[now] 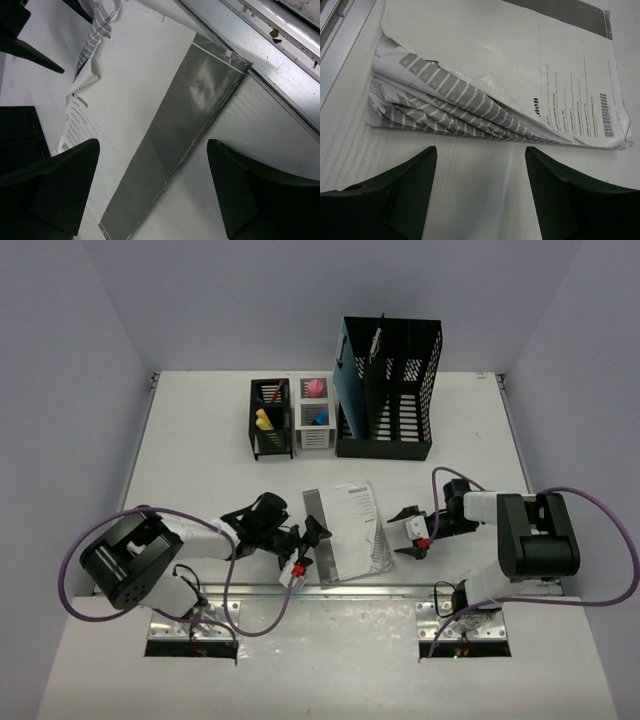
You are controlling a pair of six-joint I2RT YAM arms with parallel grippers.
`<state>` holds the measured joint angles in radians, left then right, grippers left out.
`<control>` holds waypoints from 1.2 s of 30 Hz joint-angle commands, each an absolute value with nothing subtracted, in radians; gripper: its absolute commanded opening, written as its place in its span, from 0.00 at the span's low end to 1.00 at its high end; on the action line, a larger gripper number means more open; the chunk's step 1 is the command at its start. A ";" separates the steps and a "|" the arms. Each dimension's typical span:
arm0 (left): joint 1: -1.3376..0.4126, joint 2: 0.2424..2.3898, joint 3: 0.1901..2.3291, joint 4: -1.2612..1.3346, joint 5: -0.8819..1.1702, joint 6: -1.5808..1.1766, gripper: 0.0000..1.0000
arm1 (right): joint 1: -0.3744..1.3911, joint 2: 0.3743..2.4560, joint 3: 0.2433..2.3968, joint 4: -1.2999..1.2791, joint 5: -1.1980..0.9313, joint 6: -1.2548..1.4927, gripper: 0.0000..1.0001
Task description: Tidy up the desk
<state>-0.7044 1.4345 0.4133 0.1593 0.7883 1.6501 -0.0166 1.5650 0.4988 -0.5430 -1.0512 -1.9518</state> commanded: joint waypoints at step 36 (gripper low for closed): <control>-0.798 1.273 0.282 0.417 0.792 1.379 0.91 | 0.152 1.375 0.485 -0.661 -1.313 -2.363 0.01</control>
